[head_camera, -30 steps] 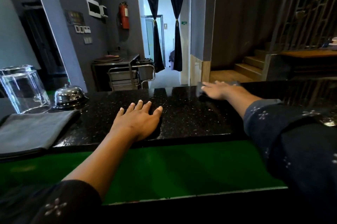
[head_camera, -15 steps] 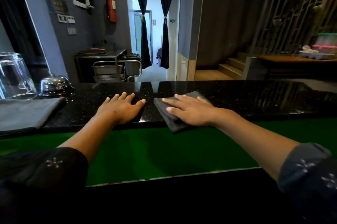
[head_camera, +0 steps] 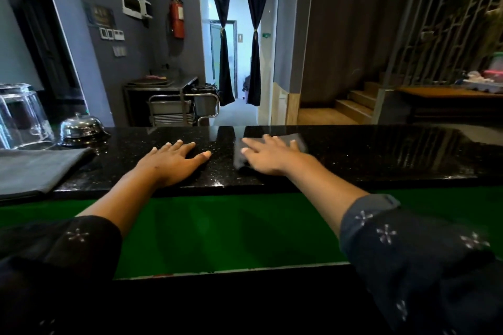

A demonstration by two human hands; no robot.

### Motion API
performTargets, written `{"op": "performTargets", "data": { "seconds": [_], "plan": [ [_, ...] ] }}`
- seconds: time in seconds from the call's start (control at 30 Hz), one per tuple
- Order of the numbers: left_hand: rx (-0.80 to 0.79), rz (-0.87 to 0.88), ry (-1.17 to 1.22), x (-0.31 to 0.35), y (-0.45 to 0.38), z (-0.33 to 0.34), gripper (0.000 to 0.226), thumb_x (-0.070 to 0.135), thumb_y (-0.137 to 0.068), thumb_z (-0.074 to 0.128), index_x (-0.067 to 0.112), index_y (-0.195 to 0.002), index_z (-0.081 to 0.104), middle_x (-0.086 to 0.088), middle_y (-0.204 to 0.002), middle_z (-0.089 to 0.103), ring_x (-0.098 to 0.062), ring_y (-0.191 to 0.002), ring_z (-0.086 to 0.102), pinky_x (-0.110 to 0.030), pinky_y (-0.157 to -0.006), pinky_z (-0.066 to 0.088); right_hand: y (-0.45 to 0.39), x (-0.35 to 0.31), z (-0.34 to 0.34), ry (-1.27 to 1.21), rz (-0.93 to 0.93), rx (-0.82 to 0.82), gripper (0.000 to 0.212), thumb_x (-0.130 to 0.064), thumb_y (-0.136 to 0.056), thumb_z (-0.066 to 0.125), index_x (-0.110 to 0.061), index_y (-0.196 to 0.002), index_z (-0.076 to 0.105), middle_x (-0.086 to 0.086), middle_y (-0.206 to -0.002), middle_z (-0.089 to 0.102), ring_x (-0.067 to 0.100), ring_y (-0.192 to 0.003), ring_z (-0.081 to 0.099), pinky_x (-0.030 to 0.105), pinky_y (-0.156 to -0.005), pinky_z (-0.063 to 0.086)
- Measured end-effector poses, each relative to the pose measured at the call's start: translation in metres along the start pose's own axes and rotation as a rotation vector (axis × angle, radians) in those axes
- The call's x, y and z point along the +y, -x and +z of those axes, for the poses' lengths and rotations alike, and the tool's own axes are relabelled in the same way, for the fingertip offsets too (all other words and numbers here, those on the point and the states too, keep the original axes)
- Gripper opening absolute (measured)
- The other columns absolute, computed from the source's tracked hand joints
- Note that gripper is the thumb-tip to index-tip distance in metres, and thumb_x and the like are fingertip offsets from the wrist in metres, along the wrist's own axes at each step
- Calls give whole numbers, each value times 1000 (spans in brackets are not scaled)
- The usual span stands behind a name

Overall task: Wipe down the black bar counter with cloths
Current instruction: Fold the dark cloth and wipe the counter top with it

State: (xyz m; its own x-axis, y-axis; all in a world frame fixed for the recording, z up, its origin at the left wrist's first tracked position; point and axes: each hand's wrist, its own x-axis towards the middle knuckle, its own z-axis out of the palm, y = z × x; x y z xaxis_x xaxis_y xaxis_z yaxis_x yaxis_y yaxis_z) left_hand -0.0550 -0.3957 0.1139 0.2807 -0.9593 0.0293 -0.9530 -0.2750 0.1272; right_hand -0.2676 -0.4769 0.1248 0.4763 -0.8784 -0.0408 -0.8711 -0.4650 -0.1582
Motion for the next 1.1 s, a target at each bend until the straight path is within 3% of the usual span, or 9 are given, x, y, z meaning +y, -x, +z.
{"op": "performTargets", "data": {
  "seconds": [0.1,0.17,0.33,0.47,0.6,0.73,0.9,1.03,1.1],
  "plan": [
    [-19,7,-14,0,0,-1,83,75,-82,15,30,-153,12,-4,-161,7,-23,-148,6,-46,-118,4,30,3,10,33,-191,-8,55,-65,-97,15,-53,-150,10,-1,-165,1,23,-151,2,58,-116,-5],
    [-32,6,1,0,1,-1,92,78,-74,11,31,-153,12,-4,-161,6,-22,-148,6,-46,-118,3,45,32,7,38,-217,23,54,-67,-96,16,-56,-149,11,-6,-165,4,19,-151,5,56,-116,-1],
    [-41,-20,-27,2,-2,0,92,79,-74,10,32,-152,12,-4,-161,7,-23,-148,6,-48,-118,3,44,122,-12,19,43,42,54,-67,-96,17,-55,-149,13,-5,-165,6,21,-151,8,57,-117,3],
    [-20,-56,-167,29,-6,-7,73,66,-92,15,25,-152,19,-7,-160,13,-23,-148,7,-49,-119,4,22,126,-18,-28,206,44,58,-62,-97,14,-47,-153,11,3,-165,1,27,-151,1,60,-116,-3],
    [69,137,-44,108,-2,0,72,65,-93,20,21,-150,25,-8,-158,21,-23,-147,14,-49,-116,7,34,117,-16,-16,111,20,57,-61,-98,13,-48,-153,8,3,-165,-1,27,-151,-1,60,-116,-5],
    [6,326,95,184,6,22,68,64,-93,19,28,-151,23,-3,-159,18,-20,-147,11,-48,-117,4,66,155,-13,20,-12,62,53,-66,-96,17,-57,-148,12,-7,-165,6,17,-151,6,54,-117,2],
    [3,353,57,190,-2,31,67,69,-90,18,38,-150,18,5,-160,11,-14,-147,7,-43,-118,2,53,200,-25,14,189,62,54,-65,-97,17,-54,-149,14,-5,-165,6,20,-151,5,55,-116,2],
    [3,355,24,193,-3,29,68,70,-89,17,40,-150,16,6,-160,9,-14,-147,7,-43,-119,2,18,177,-29,10,369,59,59,-55,-99,14,-38,-155,10,11,-165,1,33,-150,0,65,-115,-3],
    [-14,359,23,193,-1,26,70,72,-88,15,39,-151,15,5,-161,9,-14,-147,6,-43,-119,2,13,151,-27,28,370,65,60,-51,-100,13,-31,-156,9,17,-164,0,38,-149,-2,68,-112,-5]
  ]
}}
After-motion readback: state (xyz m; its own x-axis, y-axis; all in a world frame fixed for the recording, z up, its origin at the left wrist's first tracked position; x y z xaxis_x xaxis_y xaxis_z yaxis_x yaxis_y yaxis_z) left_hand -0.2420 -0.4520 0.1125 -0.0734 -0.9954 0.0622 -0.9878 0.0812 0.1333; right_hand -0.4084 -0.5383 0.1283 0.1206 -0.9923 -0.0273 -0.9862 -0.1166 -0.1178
